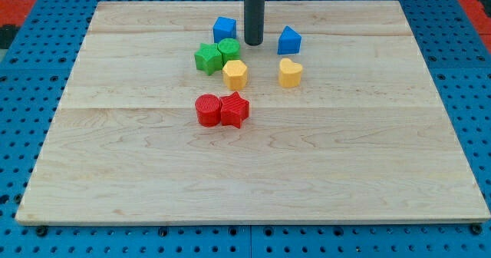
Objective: Push the yellow hexagon right below the green circle
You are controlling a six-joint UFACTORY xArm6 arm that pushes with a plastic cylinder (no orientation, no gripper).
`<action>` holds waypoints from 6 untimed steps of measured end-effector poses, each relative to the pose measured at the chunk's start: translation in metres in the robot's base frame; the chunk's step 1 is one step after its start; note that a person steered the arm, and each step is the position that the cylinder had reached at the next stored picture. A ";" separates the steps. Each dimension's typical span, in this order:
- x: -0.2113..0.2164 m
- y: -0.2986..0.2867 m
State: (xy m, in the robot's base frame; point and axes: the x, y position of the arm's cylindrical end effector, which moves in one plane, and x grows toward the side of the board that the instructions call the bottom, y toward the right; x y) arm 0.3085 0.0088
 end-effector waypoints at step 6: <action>0.073 -0.074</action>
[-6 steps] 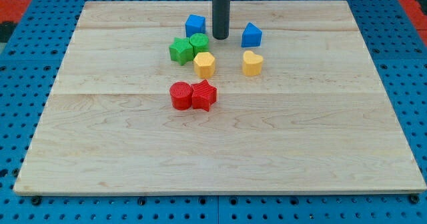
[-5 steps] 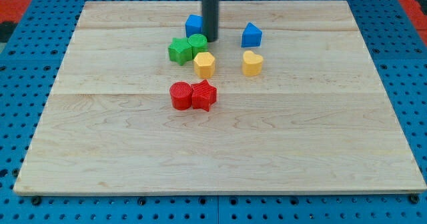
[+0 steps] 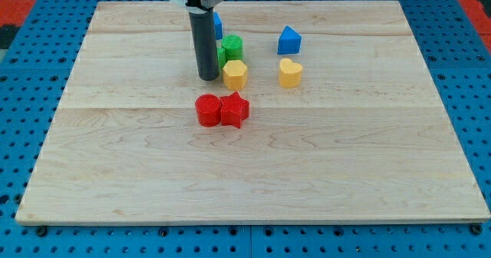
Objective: Push the yellow hexagon right below the green circle
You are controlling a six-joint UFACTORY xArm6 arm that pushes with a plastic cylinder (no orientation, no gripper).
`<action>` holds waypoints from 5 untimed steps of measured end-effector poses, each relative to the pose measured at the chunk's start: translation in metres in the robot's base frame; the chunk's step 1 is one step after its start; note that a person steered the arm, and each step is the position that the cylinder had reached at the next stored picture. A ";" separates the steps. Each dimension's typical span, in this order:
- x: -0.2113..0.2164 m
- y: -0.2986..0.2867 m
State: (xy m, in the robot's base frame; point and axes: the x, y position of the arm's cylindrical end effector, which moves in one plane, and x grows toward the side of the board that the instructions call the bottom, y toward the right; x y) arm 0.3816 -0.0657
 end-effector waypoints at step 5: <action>-0.029 0.047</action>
